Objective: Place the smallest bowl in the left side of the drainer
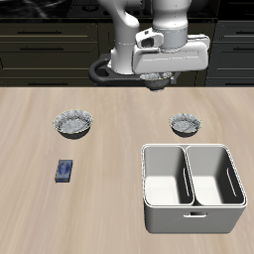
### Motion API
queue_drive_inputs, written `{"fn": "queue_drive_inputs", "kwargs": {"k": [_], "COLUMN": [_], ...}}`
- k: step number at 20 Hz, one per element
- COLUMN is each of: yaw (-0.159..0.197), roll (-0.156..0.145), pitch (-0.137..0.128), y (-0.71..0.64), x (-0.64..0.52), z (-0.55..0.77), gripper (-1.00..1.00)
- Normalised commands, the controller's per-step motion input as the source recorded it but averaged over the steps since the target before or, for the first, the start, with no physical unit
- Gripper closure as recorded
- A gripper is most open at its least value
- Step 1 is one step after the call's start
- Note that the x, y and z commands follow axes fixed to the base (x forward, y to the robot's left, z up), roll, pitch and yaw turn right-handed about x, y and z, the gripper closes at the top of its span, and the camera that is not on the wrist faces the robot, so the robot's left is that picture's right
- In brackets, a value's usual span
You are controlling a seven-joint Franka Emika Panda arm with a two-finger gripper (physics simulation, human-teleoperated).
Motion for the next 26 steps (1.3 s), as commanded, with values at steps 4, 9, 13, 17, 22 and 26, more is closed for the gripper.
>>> {"fn": "queue_drive_inputs", "kwargs": {"k": [4,9,13,17,22,26], "yaw": [-0.017,-0.036,-0.004,0.006,0.001,-0.002], "roll": [-0.021,-0.008,-0.020,0.002,-0.004,-0.003], "pitch": [-0.013,0.024,0.015,-0.018,-0.002,0.006], "y": [0.04,0.10,0.22,0.22,0.14,0.15], "x": [0.32,0.27,0.28,0.18,0.26,0.22], "z": [0.14,0.11,0.10,0.15,0.18,0.12], "gripper": [1.00,1.00,1.00,1.00,1.00,1.00]}}
